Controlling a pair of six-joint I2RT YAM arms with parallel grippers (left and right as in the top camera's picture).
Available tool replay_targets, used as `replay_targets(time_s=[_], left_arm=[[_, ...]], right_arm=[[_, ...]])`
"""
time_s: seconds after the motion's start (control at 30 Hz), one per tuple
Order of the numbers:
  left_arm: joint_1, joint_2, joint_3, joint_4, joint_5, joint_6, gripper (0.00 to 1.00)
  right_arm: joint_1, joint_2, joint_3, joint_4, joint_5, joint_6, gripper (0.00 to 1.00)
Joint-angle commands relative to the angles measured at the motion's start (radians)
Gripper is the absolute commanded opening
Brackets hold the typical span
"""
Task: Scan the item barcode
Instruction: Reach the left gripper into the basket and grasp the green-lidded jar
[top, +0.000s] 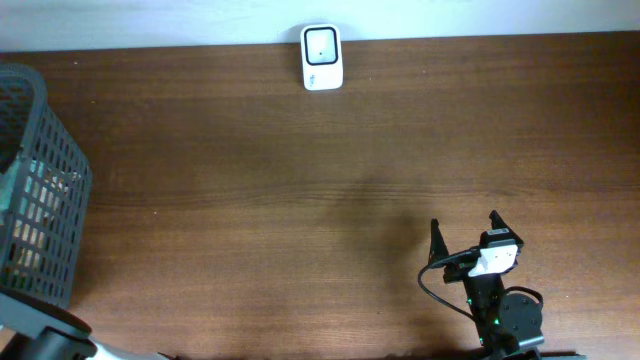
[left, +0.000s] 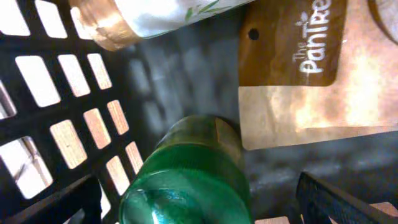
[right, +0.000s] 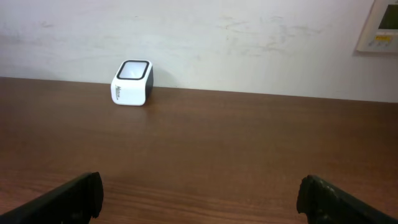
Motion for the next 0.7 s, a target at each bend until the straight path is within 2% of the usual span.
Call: replay_targets(time_s=[0.0,0.23,0.33,0.37,0.43,0.5,0.67], left_arm=[[0.016,-0.002,-0.002,-0.004,0.039,0.021,0.99],[0.017,0.003,-0.021,-0.016,0.047,0.020,0.96],[0.017,0.022,-0.050,-0.017,0.047,0.020,0.84],[0.017,0.023,-0.055,-0.019,0.047,0.020,0.76],[0.017,0.023,-0.055,-0.027,0.048,0.020,0.72],[0.017,0.023,-0.055,-0.028,0.051,0.020,0.59],[0.017,0.022,0.005,-0.058,0.068,0.020,0.56]], right_arm=[[0.005,-0.006,-0.007,-0.005,0.002,0.006,0.98],[0.005,-0.006,-0.007,-0.005,0.002,0.006,0.98],[0.005,-0.006,-0.007,-0.005,0.002,0.006,0.98],[0.005,-0.006,-0.007,-0.005,0.002,0.006,0.98],[0.005,-0.006,-0.007,-0.005,0.002,0.006,0.98],[0.005,-0.006,-0.007,-0.005,0.002,0.006,0.98],[0.005,-0.006,-0.007,-0.005,0.002,0.006,0.98]])
